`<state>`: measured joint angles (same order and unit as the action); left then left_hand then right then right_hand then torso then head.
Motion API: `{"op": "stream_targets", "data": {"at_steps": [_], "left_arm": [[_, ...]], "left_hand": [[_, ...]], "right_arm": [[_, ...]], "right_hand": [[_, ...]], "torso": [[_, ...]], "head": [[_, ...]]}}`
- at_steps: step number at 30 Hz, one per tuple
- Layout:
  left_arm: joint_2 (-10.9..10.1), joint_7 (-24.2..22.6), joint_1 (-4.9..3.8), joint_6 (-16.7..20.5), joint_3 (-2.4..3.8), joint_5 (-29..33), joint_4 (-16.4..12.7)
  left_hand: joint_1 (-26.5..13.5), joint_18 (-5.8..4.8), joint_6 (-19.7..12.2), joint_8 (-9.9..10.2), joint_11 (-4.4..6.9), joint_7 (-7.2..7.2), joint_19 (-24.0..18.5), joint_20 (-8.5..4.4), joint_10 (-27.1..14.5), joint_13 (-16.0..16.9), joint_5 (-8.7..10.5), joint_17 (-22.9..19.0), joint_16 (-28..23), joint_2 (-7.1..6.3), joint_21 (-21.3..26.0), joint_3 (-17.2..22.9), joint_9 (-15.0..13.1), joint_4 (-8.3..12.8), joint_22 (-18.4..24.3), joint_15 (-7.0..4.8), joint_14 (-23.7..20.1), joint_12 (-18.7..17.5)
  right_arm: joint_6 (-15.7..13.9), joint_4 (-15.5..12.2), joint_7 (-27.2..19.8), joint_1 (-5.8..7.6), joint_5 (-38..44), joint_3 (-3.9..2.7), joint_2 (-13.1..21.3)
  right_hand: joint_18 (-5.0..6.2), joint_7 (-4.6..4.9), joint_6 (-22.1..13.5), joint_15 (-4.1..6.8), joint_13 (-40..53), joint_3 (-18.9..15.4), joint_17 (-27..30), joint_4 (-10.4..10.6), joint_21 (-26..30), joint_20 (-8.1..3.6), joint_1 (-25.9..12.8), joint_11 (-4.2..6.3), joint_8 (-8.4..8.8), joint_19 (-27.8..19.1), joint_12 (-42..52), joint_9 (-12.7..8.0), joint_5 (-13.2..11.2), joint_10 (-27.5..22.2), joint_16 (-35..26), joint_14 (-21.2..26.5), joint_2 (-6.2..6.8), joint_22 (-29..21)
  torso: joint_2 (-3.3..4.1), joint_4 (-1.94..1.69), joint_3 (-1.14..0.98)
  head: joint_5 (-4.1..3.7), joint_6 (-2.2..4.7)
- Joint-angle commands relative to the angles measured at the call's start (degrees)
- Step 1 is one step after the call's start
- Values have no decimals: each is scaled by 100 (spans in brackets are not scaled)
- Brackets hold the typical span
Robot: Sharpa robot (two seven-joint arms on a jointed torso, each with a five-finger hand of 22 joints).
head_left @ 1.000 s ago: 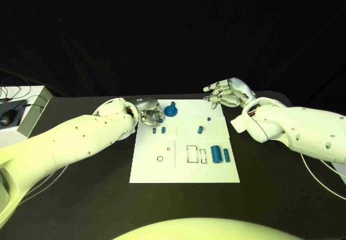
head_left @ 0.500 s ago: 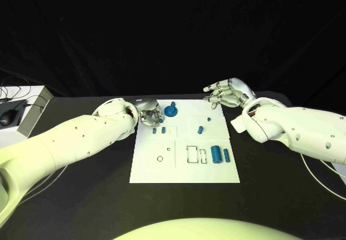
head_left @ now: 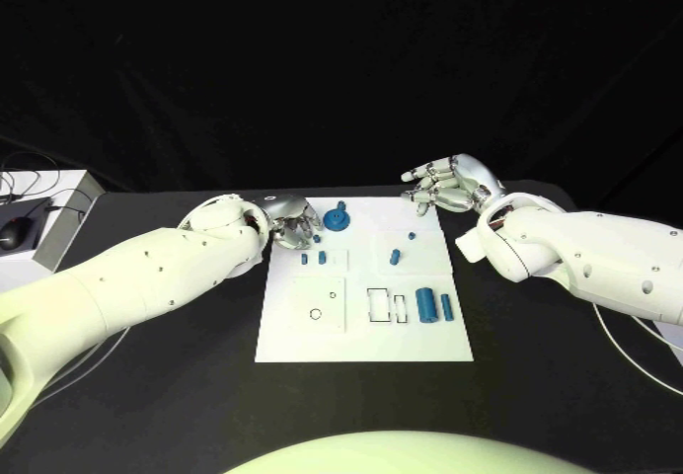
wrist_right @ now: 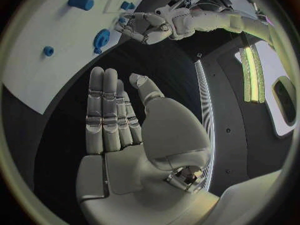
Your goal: Assemble the parts on the task board
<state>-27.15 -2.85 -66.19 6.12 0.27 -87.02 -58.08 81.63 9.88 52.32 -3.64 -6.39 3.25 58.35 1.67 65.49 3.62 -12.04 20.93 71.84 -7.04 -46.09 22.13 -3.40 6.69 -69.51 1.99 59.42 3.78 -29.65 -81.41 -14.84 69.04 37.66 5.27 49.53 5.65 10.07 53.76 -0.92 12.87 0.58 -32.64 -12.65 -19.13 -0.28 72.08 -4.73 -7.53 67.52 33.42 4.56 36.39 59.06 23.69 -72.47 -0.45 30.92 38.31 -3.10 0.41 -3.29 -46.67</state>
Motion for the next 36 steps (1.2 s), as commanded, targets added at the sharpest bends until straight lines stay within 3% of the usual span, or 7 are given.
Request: {"op": "stream_targets", "data": {"at_steps": [1, 8, 13, 17, 21, 27, 36], "left_arm": [[-22, 30, 0, 85, 23, -8, 18], [-162, 14, 0, 258, 228, 232, 50], [-425, -73, 3, 730, 448, 952, -137], [-728, -229, 23, 961, 594, 2026, -392], [-1043, -440, 72, 1003, 666, 3483, -678], [-1544, -872, 283, 723, 710, 5952, -1245], [-2044, -1482, 629, 245, 791, 7474, -1961]], "left_hand": [[46, 67, -32, 35, -5, 6, -6, 56, -81, -8, 8, -39, -27, -47, 37, -6, 7, -47, 8, 11, -56, 47], [83, 86, 15, 30, -36, 71, -22, 76, -174, -13, 4, -144, -89, -64, 73, 39, 4, -56, 16, 24, -80, 47], [-1, 63, 640, -12, 21, 406, -146, 80, -54, -6, 3, -365, -470, -28, 252, 92, -22, -126, 113, -18, -153, 138], [-157, -25, 812, -15, 63, 437, -206, 95, 35, 4, 23, -478, -780, -6, 613, -232, -23, -308, 390, -23, -223, 337], [-131, -108, 772, -11, 57, 452, -221, 109, -55, 0, 17, -623, -1196, 24, 1006, -555, -21, -395, 710, 13, -299, 445], [-204, -305, 729, -24, -45, 413, -355, 358, -322, -16, 8, -1319, -2930, 235, 2460, -1780, -24, -713, 1974, 221, -368, 485], [154, -385, 910, 3, -71, 317, -46, 593, -4, -17, -5, -1626, -6002, 616, 3969, -2665, -16, -690, 3671, 381, 500, -18]], "right_arm": [[54, 16, -17, 2, 31, -4, 3], [246, 77, 113, 2, 248, -4, 17], [432, 133, 263, 4, 814, -4, 42], [590, 198, 484, 21, 1702, -3, 55], [635, 221, 783, 29, 2811, -3, 68], [732, 185, 1478, 33, 4374, -3, 96], [994, 176, 2195, 33, 5469, 1, 54]], "right_hand": [[-58, 40, 20, 21, -11, 38, 2, -30, 2, 0, 34, 35, 14, -28, -24, -3, 27, -20, -11, 2, -28, 9], [30, -43, 349, 122, -395, 153, 24, -162, -252, -97, 223, 93, 24, 178, -698, -12, -391, 299, 27, -326, -80, 200], [176, -112, 698, 272, -935, 326, -295, -217, -833, -241, 258, 86, 319, 678, -2044, -46, -893, 874, 529, -1067, -121, 613], [218, -184, 899, 344, -917, 431, -682, -204, -1166, -313, 276, 178, 398, 935, -2650, -50, -1312, 1351, 1052, -1304, -150, 903], [247, -203, 961, 341, -911, 481, -885, -176, -1315, -315, 310, 176, 396, 930, -2973, -54, -1375, 1478, 1310, -1229, -111, 1118], [297, -257, 1009, 312, -925, 482, -1046, -50, -1466, -300, 279, 125, 391, 981, -2983, -52, -1560, 1246, 1599, -1238, -18, 1341], [346, -325, 1017, 257, -932, 513, -1164, 220, -1917, -234, 328, 48, 392, 1086, -2980, -51, -1721, 902, 1999, -1156, 196, 1908]], "torso": [[-4, -1, 2], [-11, 1, -2], [-27, 1, -3], [-38, -9, 1], [-51, -25, 6], [-75, -33, 26], [-103, -56, 52]], "head": [[-2, 7], [-8, 64], [-49, 163], [-134, 205], [-192, 239], [-243, 285], [-247, 294]]}}
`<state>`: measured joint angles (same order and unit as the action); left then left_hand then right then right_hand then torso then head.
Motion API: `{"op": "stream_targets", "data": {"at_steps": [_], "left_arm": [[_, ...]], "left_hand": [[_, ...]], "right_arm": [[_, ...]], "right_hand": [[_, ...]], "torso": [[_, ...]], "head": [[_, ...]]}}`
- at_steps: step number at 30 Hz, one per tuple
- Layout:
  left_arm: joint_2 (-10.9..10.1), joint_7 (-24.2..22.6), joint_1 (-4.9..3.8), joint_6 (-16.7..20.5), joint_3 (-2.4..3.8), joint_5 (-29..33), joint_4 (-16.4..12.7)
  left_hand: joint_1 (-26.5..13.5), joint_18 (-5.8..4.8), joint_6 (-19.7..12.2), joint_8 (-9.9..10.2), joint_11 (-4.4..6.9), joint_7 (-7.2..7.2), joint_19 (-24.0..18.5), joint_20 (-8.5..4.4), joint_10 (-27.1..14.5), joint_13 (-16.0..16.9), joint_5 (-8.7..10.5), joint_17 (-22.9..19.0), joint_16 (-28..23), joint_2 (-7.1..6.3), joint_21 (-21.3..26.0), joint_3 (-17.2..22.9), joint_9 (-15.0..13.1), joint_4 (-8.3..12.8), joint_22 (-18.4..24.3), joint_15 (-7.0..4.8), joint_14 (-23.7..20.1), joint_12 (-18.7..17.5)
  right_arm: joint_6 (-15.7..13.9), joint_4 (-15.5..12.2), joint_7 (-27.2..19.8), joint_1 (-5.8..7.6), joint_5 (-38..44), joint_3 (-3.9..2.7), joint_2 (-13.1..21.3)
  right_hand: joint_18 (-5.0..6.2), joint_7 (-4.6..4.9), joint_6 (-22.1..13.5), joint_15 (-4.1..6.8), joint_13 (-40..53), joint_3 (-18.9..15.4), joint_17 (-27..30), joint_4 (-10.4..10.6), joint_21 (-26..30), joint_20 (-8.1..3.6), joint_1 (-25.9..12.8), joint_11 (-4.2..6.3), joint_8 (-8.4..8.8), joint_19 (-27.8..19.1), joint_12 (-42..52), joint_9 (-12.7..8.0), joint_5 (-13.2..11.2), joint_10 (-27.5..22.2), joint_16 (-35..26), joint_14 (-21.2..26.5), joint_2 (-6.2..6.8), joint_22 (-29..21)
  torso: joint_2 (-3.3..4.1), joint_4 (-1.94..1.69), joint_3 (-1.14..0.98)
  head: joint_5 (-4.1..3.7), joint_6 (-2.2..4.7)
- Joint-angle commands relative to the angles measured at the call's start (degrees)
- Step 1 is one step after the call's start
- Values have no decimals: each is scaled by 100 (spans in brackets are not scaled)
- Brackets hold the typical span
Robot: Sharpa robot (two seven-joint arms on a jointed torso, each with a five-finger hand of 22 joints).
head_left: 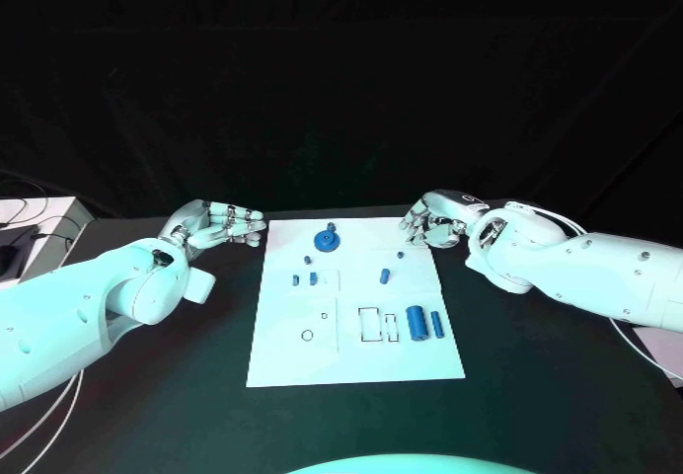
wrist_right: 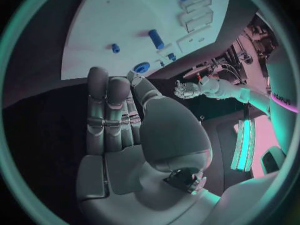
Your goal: Assemble the parts on the task board
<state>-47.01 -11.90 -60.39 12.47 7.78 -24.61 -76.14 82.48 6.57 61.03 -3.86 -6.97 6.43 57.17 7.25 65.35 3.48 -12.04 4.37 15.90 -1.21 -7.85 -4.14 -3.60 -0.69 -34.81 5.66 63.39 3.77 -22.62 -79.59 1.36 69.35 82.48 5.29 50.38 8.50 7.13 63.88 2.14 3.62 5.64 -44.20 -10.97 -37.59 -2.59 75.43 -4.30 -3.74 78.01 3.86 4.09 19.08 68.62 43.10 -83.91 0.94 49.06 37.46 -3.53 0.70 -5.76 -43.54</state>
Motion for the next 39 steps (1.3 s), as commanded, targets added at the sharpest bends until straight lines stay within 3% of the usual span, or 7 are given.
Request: {"op": "stream_targets", "data": {"at_steps": [1, 5, 10, 15, 18, 25, 39], "left_arm": [[-98, -623, 85, -415, 68, 1280, -225], [-199, -737, 180, -457, 152, 1379, -432], [-257, -799, 225, -443, 202, 1418, -592], [-281, -808, 238, -387, 223, 1410, -673], [-292, -804, 241, -334, 231, 1404, -710], [-313, -808, 244, -298, 241, 1400, -781], [-328, -776, 244, -285, 246, 1375, -798]], "left_hand": [[99, -70, 41, 27, -11, -12, 48, 59, 13, -4, -11, 71, -647, 56, 293, -53, 4, 90, 381, 20, 207, -26], [161, -99, 40, 30, -28, 13, 41, 102, -22, -9, -8, 188, -1211, 112, 414, -32, 6, 222, 860, 45, 361, -37], [118, -97, 19, 18, -31, 43, 157, 91, -49, -7, -13, 269, -1231, 128, 395, 73, 1, 327, 1330, 45, 363, -33], [94, -103, -6, 26, -46, 110, 208, 83, -92, -8, -14, 293, -1226, 122, 385, 127, 4, 371, 1541, 43, 362, -35], [62, -106, -48, 27, -63, 217, 240, 77, -129, -8, -4, 304, -1219, 99, 378, 115, 5, 370, 1622, 43, 378, -26], [53, -130, -24, 22, -69, 206, 320, 65, -152, -7, 1, 326, -1215, 107, 360, 48, 3, 372, 1997, 45, 366, -22], [63, -142, -35, 23, -75, 217, 370, 60, -173, -7, 4, 350, -1213, 116, 331, -19, 3, 396, 2296, 50, 358, -24]], "right_arm": [[321, -1, 632, 2, 1066, 1, -52], [430, 38, 806, 0, 1320, 11, -143], [579, 96, 891, -8, 1455, 32, -248], [693, 133, 888, -29, 1488, 51, -325], [769, 159, 885, -44, 1494, 62, -368], [913, 211, 873, -120, 1507, 80, -439], [756, 281, 861, -226, 1603, 84, -542]], "right_hand": [[57, -33, -4, -53, -10, 15, -12, 76, -148, 0, -1, -3, 16, 58, -28, -5, 11, -84, 96, -13, 78, 174], [72, -21, -87, -72, -13, 60, -3, 168, -255, 20, 29, -30, 18, 89, -28, -11, 25, -173, 214, 14, 148, 343], [102, -6, -164, -93, -16, 126, 57, 286, -261, 49, 73, -57, 19, 95, -29, -11, 60, -260, 316, 55, 240, 474], [117, 35, -214, -109, -18, 216, 143, 449, -350, 76, 143, -73, 21, 152, -29, -6, 64, -272, 481, 93, 326, 728], [119, 63, -192, -116, -19, 276, 203, 524, -362, 81, 172, -79, 22, 185, -30, -7, 92, -267, 573, 111, 370, 867], [135, 73, -43, -123, -20, 332, 300, 635, -305, 95, 164, -88, 24, 235, -34, -1, 128, -275, 696, 138, 425, 1033], [162, 90, 12, -144, -23, 287, 472, 720, -19, 120, 193, -115, 20, 283, -38, -9, 122, -379, 768, 174, 492, 1184]], "torso": [[-23, -15, 30], [-38, -13, 50], [-42, -18, 84], [-39, -18, 96], [-38, -23, 90], [-37, -23, 84], [-41, -22, 78]], "head": [[-8, -29], [-16, -68], [-4, -99], [-32, -127], [-48, -142], [-64, -172], [-43, -190]]}}
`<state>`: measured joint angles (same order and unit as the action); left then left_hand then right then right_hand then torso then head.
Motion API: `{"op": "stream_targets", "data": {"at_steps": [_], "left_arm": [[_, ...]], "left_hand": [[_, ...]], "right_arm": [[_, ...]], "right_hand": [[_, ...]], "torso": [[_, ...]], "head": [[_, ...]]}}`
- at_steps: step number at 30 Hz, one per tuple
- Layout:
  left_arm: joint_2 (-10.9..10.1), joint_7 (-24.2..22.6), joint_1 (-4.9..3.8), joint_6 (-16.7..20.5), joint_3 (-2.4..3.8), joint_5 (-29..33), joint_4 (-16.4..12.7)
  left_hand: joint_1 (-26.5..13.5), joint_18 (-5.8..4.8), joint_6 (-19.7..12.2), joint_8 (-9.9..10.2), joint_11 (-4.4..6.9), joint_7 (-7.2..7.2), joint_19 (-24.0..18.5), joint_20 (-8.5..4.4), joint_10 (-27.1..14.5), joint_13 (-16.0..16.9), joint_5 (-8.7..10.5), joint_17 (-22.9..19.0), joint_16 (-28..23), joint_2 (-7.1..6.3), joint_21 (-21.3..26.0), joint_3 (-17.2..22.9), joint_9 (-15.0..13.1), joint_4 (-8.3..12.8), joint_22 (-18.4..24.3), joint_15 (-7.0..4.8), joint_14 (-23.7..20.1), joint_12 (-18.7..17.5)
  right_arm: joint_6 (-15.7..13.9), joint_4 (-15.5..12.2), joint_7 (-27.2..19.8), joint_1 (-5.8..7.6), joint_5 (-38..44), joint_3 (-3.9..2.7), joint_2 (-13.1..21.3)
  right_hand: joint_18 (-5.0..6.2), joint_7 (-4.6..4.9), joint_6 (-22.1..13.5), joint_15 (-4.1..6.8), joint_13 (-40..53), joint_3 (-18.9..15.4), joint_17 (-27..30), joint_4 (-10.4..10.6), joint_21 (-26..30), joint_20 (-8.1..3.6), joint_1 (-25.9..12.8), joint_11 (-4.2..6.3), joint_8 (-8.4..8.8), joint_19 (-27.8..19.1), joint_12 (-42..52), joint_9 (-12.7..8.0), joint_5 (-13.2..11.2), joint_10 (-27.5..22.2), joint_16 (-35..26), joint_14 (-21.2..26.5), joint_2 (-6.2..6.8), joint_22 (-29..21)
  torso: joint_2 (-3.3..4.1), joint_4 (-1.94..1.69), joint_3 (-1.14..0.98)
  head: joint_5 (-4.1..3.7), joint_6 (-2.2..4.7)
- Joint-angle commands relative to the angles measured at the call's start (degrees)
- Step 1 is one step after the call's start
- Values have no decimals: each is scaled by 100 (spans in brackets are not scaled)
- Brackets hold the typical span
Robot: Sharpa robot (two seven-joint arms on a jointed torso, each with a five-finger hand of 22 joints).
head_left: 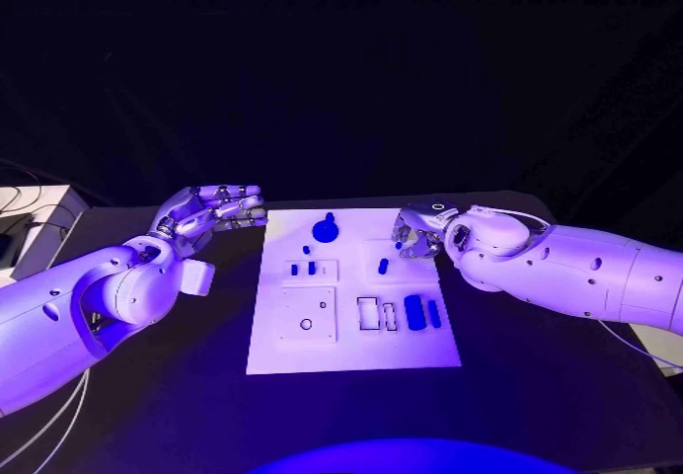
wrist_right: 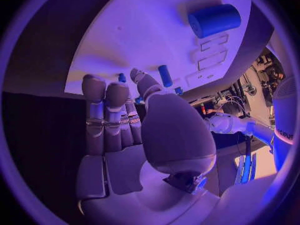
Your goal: Assemble the parts on the task board
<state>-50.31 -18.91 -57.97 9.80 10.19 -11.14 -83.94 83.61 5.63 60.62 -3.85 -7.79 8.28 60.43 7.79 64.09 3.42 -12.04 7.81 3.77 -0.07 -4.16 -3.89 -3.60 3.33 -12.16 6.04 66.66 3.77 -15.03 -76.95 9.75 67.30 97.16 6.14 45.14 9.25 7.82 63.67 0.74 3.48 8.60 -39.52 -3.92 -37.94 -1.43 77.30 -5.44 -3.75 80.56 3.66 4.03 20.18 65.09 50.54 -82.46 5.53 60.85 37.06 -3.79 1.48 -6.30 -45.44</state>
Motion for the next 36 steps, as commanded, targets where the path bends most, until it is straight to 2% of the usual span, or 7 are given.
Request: {"op": "stream_targets", "data": {"at_steps": [1, 13, 14, 16, 18, 23, 36], "left_arm": [[2, -71, 2, -20, 6, 27, -18], [6, -16, 2, -25, 6, 18, -11], [5, -12, 2, -26, 6, 16, -11], [5, -6, 2, -20, 6, 12, -10], [6, -3, 2, -18, 6, 11, -8], [7, 6, 2, -17, 6, 8, -6], [3, 29, 1, -11, 6, -5, 0]], "left_hand": [[-53, -48, -6, 26, 1, 41, 47, 6, -57, -1, 5, 9, 0, 1, -42, -53, 5, -6, 61, 14, 28, -25], [-59, -50, -35, 27, -9, 62, 47, 8, -81, -1, 4, 12, 2, -9, -44, -68, 5, -7, 94, 19, 22, -25], [-59, -50, -35, 27, -9, 62, 47, 8, -81, -1, 4, 12, 2, -9, -44, -68, 5, -7, 94, 19, 22, -25], [-60, -50, -39, 26, -11, 66, 48, 8, -87, -1, 5, 14, 2, -7, -45, -70, 5, -10, 102, 20, 21, -25], [-62, -51, -44, 25, -13, 71, 48, 9, -93, 0, 6, 16, 2, -6, -47, -73, 4, -13, 112, 20, 21, -24], [-62, -50, -48, 24, -12, 74, 51, 8, -90, 0, 5, 19, 3, -4, -49, -75, 4, -16, 119, 19, 24, -22], [-51, -50, -42, 23, -11, 72, 54, 7, -90, 0, 3, 23, 5, 2, -53, -73, 4, -15, 134, 18, 29, -23]], "right_arm": [[-22, 23, 22, -35, 145, -1, -27], [-244, 95, 47, -87, 288, -2, -95], [-251, 103, 45, -90, 290, -2, -102], [-264, 120, 43, -97, 296, -2, -116], [-273, 134, 39, -104, 301, -2, -129], [-267, 168, 24, -115, 303, -2, -157], [-275, 287, 48, -119, 356, -2, -207]], "right_hand": [[108, 33, 11, -13, -9, -116, 171, 55, 409, 21, 76, -11, 21, 155, -19, -7, 11, -46, 134, 70, 3, 352], [101, 40, 18, -12, -10, 142, 157, -71, 572, 13, 4, -15, 20, 230, -20, -6, 34, -50, 137, 64, -30, 600], [102, 41, 17, -12, -11, 203, 154, -79, 590, 14, -6, -16, 24, 238, -22, -7, -10, -49, 139, 67, -25, 633], [99, 36, 19, -8, -12, 406, 151, -69, 601, 9, 32, -11, 23, 243, -23, -9, -524, -46, 143, 67, -54, 656], [99, 46, 41, -8, -12, 822, 147, -4, 618, 12, -72, -17, 22, 262, -23, -3, -513, -27, 155, 62, 119, 722], [82, 22, 96, 2, -12, 1211, 137, 9, 580, 1, -118, 4, 19, 300, -23, 3, -530, 31, 183, 67, 146, 881], [57, -2, 174, 18, -12, 1390, 126, -89, 581, -15, -137, 32, 16, 353, -25, 11, -526, 114, 223, 67, 39, 1128]], "torso": [[-3, 4, -1], [0, 7, -2], [2, 7, -5], [4, 6, -6], [-1, 7, -5], [-2, 9, 0], [0, 13, -4]], "head": [[13, -3], [14, -6], [17, -9], [14, -10], [16, -12], [24, -19], [21, -21]]}}
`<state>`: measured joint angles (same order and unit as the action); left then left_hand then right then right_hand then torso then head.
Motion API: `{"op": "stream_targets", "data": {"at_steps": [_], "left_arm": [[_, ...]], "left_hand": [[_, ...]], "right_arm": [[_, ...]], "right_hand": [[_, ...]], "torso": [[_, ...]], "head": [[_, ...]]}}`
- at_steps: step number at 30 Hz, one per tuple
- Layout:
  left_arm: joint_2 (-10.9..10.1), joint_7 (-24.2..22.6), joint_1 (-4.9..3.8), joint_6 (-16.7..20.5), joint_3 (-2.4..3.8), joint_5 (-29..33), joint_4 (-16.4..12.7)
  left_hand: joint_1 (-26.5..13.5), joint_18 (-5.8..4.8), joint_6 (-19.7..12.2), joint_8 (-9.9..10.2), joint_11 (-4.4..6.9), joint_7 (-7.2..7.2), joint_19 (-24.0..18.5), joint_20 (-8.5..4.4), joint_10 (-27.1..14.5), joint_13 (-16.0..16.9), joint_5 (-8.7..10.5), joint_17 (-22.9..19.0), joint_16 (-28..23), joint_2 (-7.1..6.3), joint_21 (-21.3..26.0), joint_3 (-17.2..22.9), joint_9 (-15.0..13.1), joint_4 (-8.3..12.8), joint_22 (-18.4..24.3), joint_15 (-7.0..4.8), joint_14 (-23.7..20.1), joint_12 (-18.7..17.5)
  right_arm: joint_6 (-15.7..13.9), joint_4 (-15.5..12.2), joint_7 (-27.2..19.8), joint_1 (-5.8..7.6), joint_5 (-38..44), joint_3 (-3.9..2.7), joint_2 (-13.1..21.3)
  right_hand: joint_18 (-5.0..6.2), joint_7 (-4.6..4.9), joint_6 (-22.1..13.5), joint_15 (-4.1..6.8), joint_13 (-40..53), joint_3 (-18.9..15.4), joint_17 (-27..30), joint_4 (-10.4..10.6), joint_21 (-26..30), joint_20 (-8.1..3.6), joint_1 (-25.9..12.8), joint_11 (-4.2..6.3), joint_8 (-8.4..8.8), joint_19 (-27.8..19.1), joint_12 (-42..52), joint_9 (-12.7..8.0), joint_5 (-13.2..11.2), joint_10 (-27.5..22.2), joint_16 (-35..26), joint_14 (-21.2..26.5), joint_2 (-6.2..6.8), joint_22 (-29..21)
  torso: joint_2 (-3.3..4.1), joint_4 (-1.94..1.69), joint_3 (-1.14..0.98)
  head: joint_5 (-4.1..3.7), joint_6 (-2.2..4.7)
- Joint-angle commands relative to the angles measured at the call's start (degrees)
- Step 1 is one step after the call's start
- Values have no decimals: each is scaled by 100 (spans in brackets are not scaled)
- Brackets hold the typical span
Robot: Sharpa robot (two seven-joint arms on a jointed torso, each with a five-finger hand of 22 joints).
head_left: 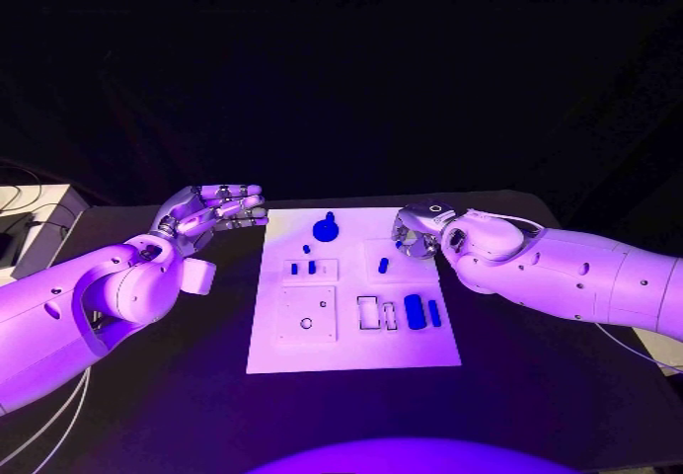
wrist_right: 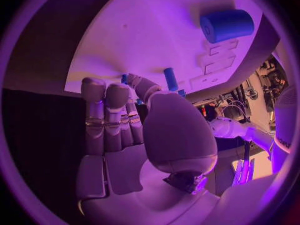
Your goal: Assemble the parts on the task board
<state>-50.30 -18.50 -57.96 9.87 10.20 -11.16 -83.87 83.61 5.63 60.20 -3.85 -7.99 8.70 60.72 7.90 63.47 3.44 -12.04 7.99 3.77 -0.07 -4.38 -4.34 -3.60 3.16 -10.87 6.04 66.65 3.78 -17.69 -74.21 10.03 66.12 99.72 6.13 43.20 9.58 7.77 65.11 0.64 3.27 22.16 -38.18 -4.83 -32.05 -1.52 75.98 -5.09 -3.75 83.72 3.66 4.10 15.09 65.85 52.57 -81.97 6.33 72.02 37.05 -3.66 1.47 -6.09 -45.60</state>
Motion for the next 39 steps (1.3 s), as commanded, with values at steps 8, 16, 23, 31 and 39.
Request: {"op": "stream_targets", "data": {"at_steps": [8, 16, 23, 31, 39], "left_arm": [[0, 6, 1, -18, 5, -10, -6], [-9, 23, 1, -16, 5, -16, -6], [-18, 34, 1, -21, 5, -22, -12], [-32, 41, 1, -7, 5, -36, -21], [-44, 63, 0, 3, 5, -39, -30]], "left_hand": [[-51, -50, 0, 23, 10, 30, 25, -4, -28, -2, 3, 5, 5, 2, -31, -28, 4, 2, 5, 18, 29, -23], [-37, -53, 1, 23, 9, 30, 28, -8, -34, -2, 4, 12, 3, 12, -42, -23, 4, 2, 44, 16, 28, -24], [-37, -53, 1, 23, 9, 30, 28, -8, -34, -2, 4, 12, 3, 12, -42, -23, 4, 2, 44, 16, 28, -24], [-24, -55, -29, 26, 1, 40, 31, -10, -59, -2, 4, 15, 4, 10, -52, -17, 5, 11, 71, 17, 30, -24], [-33, -59, -77, 26, -12, 59, 21, -5, -93, -2, 3, 14, 2, -3, -51, -25, 5, 9, 88, 26, 17, -23]], "right_arm": [[44, 43, -20, -3, 66, -1, -47], [59, 48, -75, -4, -28, -1, -65], [149, 77, -101, -20, -68, -1, -96], [323, 147, -66, -51, -17, 0, -120], [444, 161, -14, -60, 62, 2, -119]], "right_hand": [[16, -6, 52, 32, 9, 34, -6, -26, 36, -9, -21, 4, 15, 58, -25, 5, -17, 61, 26, 24, -56, 109], [-7, -31, 116, 48, 10, 15, -7, -46, 137, -23, -18, 31, 14, 147, -25, 11, -41, 139, 43, 21, -110, 351], [-53, -69, 243, 81, 13, -21, -16, -79, 8, -54, 35, 78, 12, 180, -35, 27, -38, 291, 64, 17, -212, 477], [-85, -87, 300, 96, 15, -94, -19, -165, 6, -77, 51, 100, 10, 202, -29, 25, -31, 348, 70, 18, -272, 618], [-84, -72, 267, 83, 14, -82, -22, -211, 33, -71, 44, 79, 12, 212, -28, 14, -34, 285, 72, 22, -215, 659]], "torso": [[6, -1, -4], [4, -1, 0], [6, -3, 0], [-1, -5, 4], [0, 1, 1]], "head": [[0, -28], [0, -51], [4, -75], [-7, -95], [-7, -106]]}}
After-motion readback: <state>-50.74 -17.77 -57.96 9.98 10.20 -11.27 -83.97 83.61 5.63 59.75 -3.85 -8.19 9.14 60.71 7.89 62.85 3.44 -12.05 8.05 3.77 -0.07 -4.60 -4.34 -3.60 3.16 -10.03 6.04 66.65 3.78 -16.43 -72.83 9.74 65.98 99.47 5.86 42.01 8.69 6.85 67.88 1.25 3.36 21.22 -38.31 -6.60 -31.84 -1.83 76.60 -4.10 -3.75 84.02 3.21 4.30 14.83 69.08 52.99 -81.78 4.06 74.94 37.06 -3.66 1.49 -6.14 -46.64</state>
